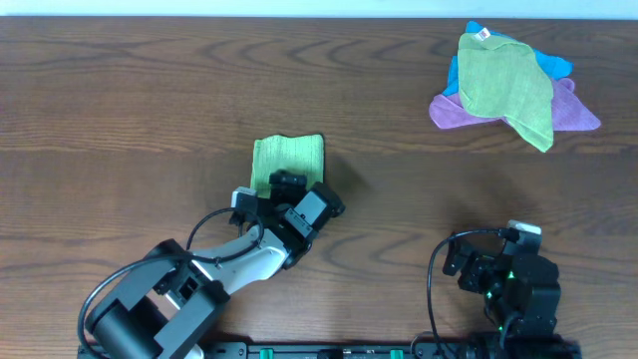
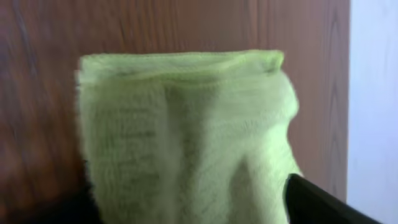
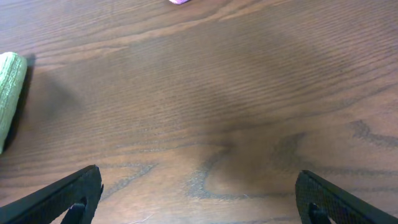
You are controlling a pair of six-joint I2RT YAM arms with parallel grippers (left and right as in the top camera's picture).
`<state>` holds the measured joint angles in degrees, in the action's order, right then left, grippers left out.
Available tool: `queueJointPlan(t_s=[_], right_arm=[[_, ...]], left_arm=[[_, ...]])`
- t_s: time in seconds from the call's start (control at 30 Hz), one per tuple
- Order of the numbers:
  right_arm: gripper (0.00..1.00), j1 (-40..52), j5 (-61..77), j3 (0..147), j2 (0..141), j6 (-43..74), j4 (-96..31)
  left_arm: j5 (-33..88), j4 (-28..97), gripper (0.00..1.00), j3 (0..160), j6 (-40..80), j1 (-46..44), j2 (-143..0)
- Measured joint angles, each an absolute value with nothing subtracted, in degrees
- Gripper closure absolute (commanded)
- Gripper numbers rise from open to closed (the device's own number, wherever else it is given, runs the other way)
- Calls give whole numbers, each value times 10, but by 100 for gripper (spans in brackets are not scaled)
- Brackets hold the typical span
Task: Fold the cloth
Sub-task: 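Move the left gripper to the cloth's near edge and grasp it, then lift the folded cloth and carry it to the table's far left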
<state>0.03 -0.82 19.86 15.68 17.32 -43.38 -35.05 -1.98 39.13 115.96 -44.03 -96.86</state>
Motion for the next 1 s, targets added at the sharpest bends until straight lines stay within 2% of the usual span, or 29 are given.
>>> queueJointPlan(t_s=[0.03, 0.1, 0.13, 0.53, 1.0], right_arm=[[1, 0, -8, 199, 157, 173, -434], [1, 0, -8, 199, 157, 173, -434], [1, 0, -8, 199, 157, 173, -434], [1, 0, -8, 199, 157, 173, -434], [1, 0, -8, 199, 157, 173, -434]], left_arm=[[-350, -18, 71, 390, 1160, -437, -974], [-346, -15, 78, 385, 1160, -434, -986], [-346, -15, 93, 383, 1160, -434, -988], [-334, -76, 94, 377, 1159, -432, -984], [-335, -76, 94, 378, 1159, -364, -799]])
